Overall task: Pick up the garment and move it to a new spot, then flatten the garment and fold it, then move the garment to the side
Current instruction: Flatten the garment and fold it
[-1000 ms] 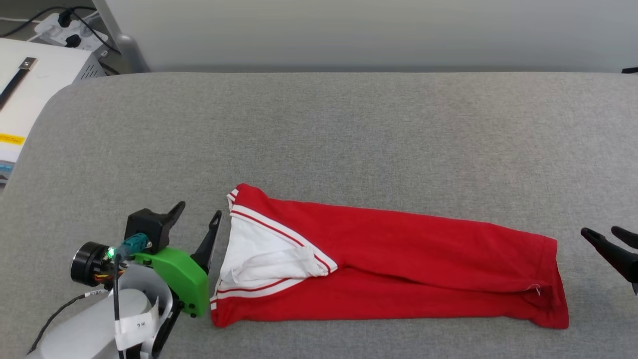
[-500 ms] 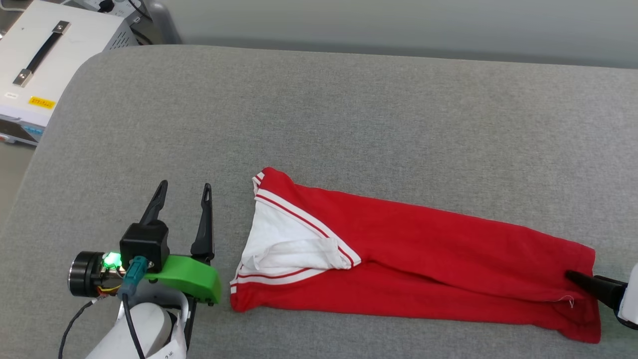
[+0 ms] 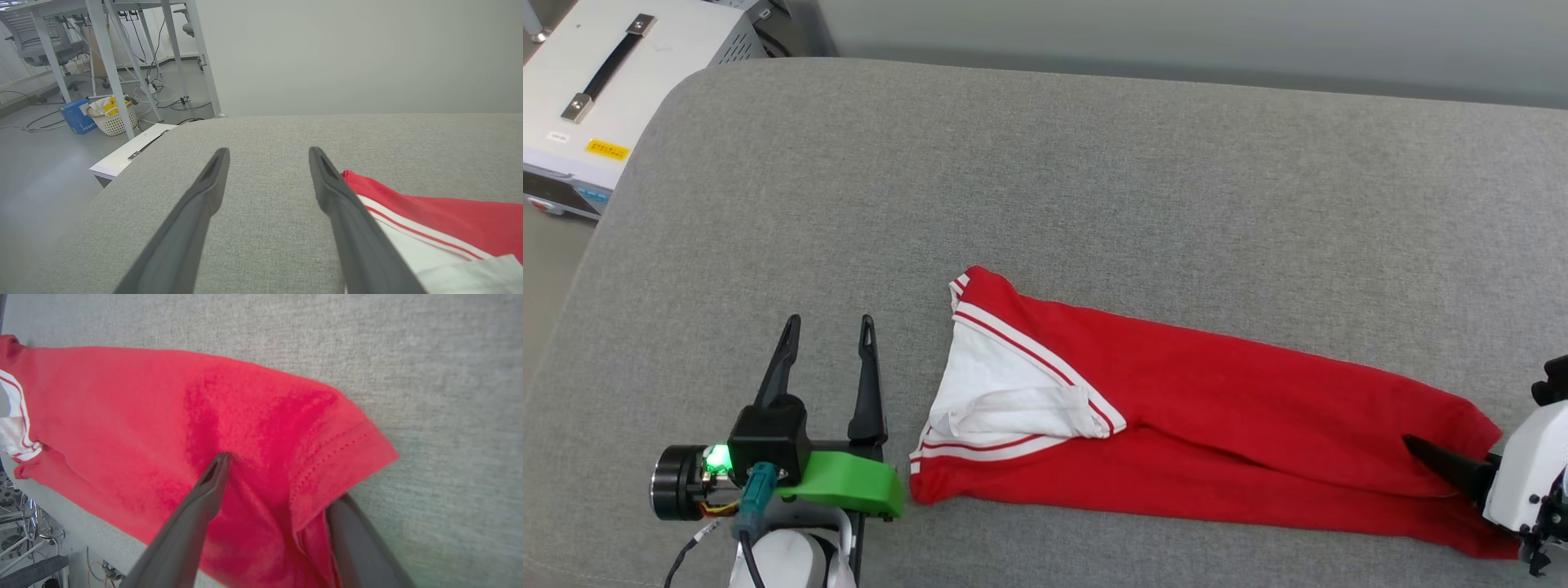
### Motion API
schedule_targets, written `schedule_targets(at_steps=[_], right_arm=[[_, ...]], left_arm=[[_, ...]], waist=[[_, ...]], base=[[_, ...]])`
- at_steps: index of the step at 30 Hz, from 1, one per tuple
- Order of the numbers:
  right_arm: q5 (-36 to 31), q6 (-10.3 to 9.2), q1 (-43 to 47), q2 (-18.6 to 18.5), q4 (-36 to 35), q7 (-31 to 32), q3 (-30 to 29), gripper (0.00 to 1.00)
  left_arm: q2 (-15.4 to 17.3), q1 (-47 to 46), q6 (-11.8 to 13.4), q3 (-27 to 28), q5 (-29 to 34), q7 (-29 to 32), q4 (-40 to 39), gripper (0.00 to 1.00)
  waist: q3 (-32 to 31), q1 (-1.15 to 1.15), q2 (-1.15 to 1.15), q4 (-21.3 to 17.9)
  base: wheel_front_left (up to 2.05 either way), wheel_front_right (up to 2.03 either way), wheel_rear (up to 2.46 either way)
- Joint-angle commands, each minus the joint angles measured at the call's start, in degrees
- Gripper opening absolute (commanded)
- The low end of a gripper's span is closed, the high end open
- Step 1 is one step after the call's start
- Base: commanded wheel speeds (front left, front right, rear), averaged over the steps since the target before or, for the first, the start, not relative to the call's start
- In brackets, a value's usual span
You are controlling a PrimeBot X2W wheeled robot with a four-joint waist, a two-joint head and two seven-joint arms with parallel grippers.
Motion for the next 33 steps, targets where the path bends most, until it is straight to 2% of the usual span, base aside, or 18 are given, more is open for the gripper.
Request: schedule_targets(at_steps=[1,2,3,12,24,28,33], right_arm=[[0.03,-0.03,0.15,1.9,0.45,-0.15,2.15,1.0],[-0.32,-0.03,0.04,1.76,0.52,-0.85,2.67,0.23],[-0.55,-0.03,-0.07,1.69,0.6,-1.54,2.99,0.0],[0.22,-0.03,-0.35,-1.23,2.95,-5.69,3.95,0.0],[-1.25,-0.03,-0.98,-10.1,7.73,-6.32,2.55,0.0],[-0.38,-0.03,-0.15,-11.02,6.28,-5.84,2.25,0.0],[2.06,-0.03,1.45,-10.98,-0.85,-3.86,1.98,0.0]], left_arm=[[-1.1,1.12,-0.73,0.75,1.26,-0.33,-0.36,1.0],[-1.91,1.5,-1.32,1.41,2.09,-0.33,-0.48,1.0],[-2.52,1.79,-1.78,1.93,2.68,-0.33,-0.58,1.0],[-6.8,4.55,-6.01,6.3,6.72,-0.33,-0.64,1.0],[-8.39,6.55,-8.91,9.09,10.16,-0.34,0.13,1.0],[-8.58,7.12,-9.52,9.68,10.64,-0.34,0.44,1.0],[-8.81,8.24,-10.03,10.58,10.87,-0.34,0.84,1.0]], waist=[[-0.03,0.0,0.0,0.01],[-0.08,0.0,0.0,-0.02],[-0.13,0.0,0.0,-0.06],[-1.98,0.0,0.0,-0.72],[-4.1,0.0,0.0,-1.86],[-5.05,0.0,0.0,-1.93],[-5.97,0.0,0.0,-2.47]], base=[[0.0,0.0,0.0],[0.0,0.0,0.0],[0.0,0.0,0.0],[0.0,0.0,0.0],[0.0,0.0,0.0],[0.0,0.0,0.0],[0.0,0.0,0.0]])
